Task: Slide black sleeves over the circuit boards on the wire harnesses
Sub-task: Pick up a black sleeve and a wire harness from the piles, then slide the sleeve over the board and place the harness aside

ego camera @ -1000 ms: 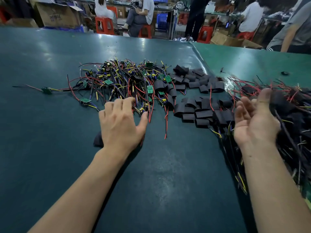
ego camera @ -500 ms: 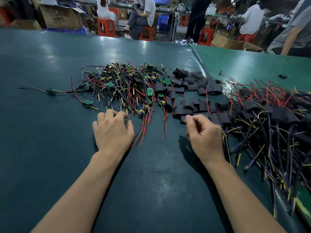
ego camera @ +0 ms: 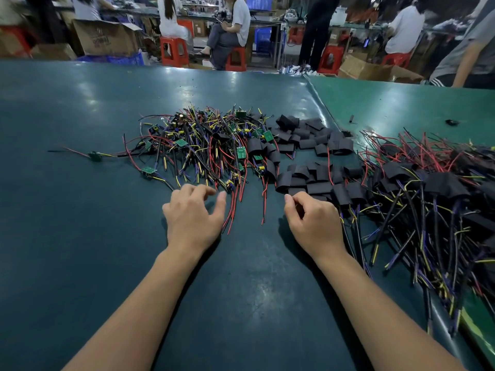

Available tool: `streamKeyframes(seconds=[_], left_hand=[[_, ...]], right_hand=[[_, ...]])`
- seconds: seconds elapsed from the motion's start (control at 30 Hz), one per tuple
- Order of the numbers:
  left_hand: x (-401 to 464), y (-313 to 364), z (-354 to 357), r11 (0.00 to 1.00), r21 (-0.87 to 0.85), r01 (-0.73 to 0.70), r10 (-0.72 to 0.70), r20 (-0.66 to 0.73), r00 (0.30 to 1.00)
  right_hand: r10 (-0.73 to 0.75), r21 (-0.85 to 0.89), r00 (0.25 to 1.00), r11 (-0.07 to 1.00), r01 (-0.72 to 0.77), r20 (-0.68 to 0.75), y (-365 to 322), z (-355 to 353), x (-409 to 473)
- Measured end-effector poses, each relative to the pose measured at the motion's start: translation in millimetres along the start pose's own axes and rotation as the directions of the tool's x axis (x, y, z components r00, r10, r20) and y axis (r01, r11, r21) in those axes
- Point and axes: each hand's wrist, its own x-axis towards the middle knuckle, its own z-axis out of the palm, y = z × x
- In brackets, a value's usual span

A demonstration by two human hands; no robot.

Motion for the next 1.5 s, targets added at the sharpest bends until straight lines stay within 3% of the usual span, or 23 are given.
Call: streamKeyframes(seconds=[0.13,0.27,0.33,0.47,0.77,0.9,0.97,1.03,1.1,1.23,1.37,1.5], left_hand=[[10,12,4,0.964,0.259,-0.065,0.040,0.100,0.994],[49,21,4,0.977,0.126,0.173,-0.192,0.163,0.968],[66,25,3,0.961,0.209,0.183,-0.229,0.226,0.947],[70,40,10,0.949,0.311,0.042,-0.134,0.280,0.951],[52,23,2,0.983,0.174,-0.057,-0.015,0.389,0.921],[47,18,-11,0.999,0.028,0.040,-0.046,0.274,0.961],[47,21,-18,0.981,-0.127,0.147,-0.114,0.240,0.964],[46,25,-24,0.903,-0.331,0.273,-0.208,0.219,0.953],[42,31,-30,0.815,-0.497,0.298,-0.248,0.166,0.954],[31,42,-40,0.779,-0.617,0.113,-0.212,-0.090,0.973],[28,47,-48,0.772,-0.613,-0.170,-0.150,-0.434,0.888],[40,48,-55,0.689,-0.704,-0.169,-0.211,-0.419,0.883]], right_hand=[[0.022,-0.040,0.999,0.999,-0.020,0.045,0,2,1],[0.033,-0.082,0.997,0.996,-0.027,0.072,-1,3,2],[0.043,-0.100,0.995,0.994,-0.034,0.085,-1,3,2],[0.064,-0.133,0.993,0.990,-0.050,0.098,-1,5,3],[0.063,-0.135,0.992,0.990,-0.048,0.110,-2,3,3],[0.054,-0.136,0.995,0.990,-0.042,0.081,-3,3,3],[0.050,-0.136,0.996,0.990,-0.040,0.071,-3,3,3],[0.043,-0.136,0.997,0.990,-0.034,0.065,-4,3,2],[0.036,-0.138,0.998,0.990,-0.029,0.048,-4,2,2],[0.032,-0.099,0.999,0.995,-0.028,0.043,-7,0,2],[0.067,-0.088,0.996,0.994,-0.061,0.064,-10,0,2],[0.069,-0.088,0.996,0.994,-0.063,0.064,-9,0,3]])
